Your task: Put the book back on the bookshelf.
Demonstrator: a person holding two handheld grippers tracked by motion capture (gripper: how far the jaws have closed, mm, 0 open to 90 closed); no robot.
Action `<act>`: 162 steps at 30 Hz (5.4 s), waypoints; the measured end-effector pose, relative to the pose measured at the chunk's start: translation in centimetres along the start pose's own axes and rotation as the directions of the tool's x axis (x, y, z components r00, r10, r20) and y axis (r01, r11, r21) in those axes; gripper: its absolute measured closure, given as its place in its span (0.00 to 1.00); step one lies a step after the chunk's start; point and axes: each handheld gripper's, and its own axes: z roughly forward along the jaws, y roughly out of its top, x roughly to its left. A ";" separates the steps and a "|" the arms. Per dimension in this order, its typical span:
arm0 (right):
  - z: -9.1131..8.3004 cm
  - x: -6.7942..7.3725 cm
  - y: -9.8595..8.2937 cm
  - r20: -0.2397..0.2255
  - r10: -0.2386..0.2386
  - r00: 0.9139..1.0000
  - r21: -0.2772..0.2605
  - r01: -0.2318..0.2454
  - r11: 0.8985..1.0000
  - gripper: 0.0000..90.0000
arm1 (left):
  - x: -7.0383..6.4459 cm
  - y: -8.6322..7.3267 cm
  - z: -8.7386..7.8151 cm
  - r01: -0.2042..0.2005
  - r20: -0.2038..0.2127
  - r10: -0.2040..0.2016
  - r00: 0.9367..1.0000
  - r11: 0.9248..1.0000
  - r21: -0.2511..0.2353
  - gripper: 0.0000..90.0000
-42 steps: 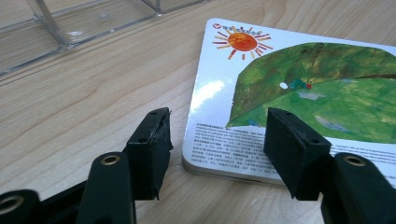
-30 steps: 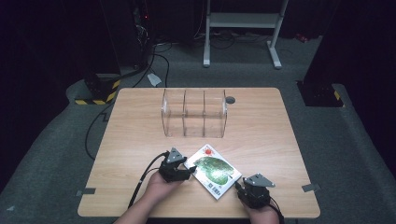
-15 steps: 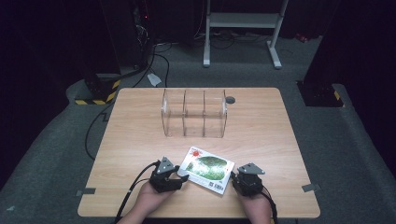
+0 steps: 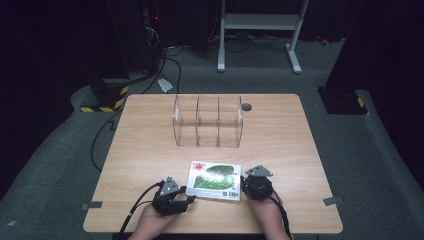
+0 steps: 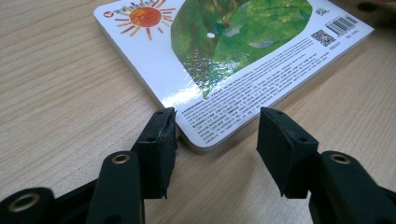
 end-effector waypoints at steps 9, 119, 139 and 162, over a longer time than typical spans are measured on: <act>-2.3 -0.3 -0.7 -0.081 0.020 0.996 -0.064 -0.026 0.998 0.51 | 1.7 0.4 -0.9 0.065 -0.049 -0.069 0.996 0.994 -0.086 0.51; -1.2 6.2 -0.9 -0.284 -0.095 0.954 -0.048 0.085 0.995 0.30 | 3.6 2.0 -3.4 0.184 -0.055 -0.206 0.977 0.947 -0.264 0.65; -1.2 6.2 -0.9 -0.264 -0.089 0.960 -0.049 0.079 0.996 0.41 | 5.3 1.4 -1.5 0.321 0.048 -0.318 0.947 0.928 -0.191 0.46; -2.2 5.6 -0.8 -0.277 -0.091 0.956 -0.088 0.069 0.994 0.37 | 4.7 1.7 -1.0 0.194 0.044 -0.189 0.981 0.966 -0.170 0.63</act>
